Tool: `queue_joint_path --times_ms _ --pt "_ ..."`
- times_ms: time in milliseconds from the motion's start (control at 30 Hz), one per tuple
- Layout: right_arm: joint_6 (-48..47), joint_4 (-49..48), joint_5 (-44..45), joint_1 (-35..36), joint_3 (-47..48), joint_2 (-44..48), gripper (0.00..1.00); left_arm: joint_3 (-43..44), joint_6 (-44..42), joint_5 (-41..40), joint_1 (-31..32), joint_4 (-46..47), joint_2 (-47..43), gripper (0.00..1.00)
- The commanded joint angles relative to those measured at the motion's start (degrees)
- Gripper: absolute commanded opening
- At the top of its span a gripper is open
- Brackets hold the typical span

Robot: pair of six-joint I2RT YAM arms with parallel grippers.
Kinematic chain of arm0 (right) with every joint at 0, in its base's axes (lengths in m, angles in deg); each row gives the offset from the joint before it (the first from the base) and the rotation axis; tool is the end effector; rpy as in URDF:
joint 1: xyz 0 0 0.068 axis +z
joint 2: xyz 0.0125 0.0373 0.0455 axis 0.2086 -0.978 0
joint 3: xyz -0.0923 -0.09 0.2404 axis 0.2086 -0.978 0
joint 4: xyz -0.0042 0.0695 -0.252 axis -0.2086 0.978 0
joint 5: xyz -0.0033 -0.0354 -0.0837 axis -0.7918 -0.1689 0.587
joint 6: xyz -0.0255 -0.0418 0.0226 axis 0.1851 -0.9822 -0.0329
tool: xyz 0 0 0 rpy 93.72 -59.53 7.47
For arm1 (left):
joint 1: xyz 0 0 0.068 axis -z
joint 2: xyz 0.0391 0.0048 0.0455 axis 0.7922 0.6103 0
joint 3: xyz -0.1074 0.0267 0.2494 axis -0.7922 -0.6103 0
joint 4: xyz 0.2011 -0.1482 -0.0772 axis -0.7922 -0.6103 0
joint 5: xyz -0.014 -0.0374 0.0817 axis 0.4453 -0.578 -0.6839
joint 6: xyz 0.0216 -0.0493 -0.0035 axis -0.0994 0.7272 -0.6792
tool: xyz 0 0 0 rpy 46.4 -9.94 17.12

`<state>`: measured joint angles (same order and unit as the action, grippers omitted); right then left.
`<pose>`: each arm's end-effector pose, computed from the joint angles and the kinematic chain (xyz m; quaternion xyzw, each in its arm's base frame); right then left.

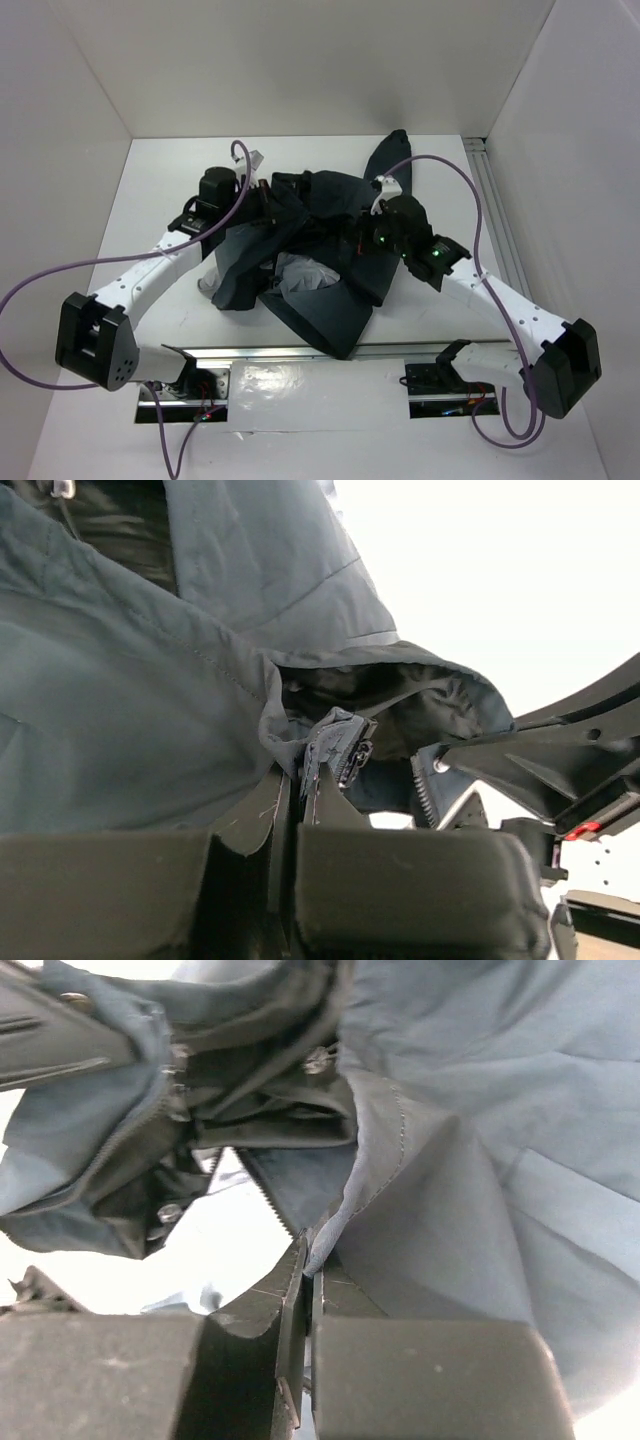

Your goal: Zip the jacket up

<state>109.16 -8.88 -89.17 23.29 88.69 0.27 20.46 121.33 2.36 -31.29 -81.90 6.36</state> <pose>0.2104 0.1504 0.3076 -0.0861 0.8533 0.2669 0.4396 0.2867 -0.1259 0.3165 -0.0101 0.8146 -0.4246 0.3951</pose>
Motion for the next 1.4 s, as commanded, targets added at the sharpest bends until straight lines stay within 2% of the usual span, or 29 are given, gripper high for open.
queue_joint_path --times_ms 0,67,267,533,1067,1367 --pt "0.2 -13.7 -6.6 -0.8 -3.7 2.7 0.0 -3.7 4.4 3.6 0.3 8.7 -2.4 0.0" --pt "0.9 -19.8 -7.8 -0.8 -7.1 3.5 0.0 -6.1 7.0 3.6 0.8 14.4 -4.8 0.0" --pt "4.7 -30.2 -7.8 -1.3 -11.9 4.9 0.0 -14.0 11.6 0.9 1.3 22.3 -10.1 0.0" --pt "9.3 -41.1 -9.0 -1.3 -14.8 2.3 0.0 -16.5 12.8 -2.4 1.8 22.9 -13.6 0.0" --pt "8.2 -46.6 -11.3 -0.7 -13.7 -0.8 0.0 -14.2 15.0 3.3 1.8 23.2 -10.8 0.0" --pt "5.3 -46.6 -11.9 -0.2 -13.1 -0.8 0.0 -13.6 21.4 4.4 1.3 25.3 -9.2 0.0"
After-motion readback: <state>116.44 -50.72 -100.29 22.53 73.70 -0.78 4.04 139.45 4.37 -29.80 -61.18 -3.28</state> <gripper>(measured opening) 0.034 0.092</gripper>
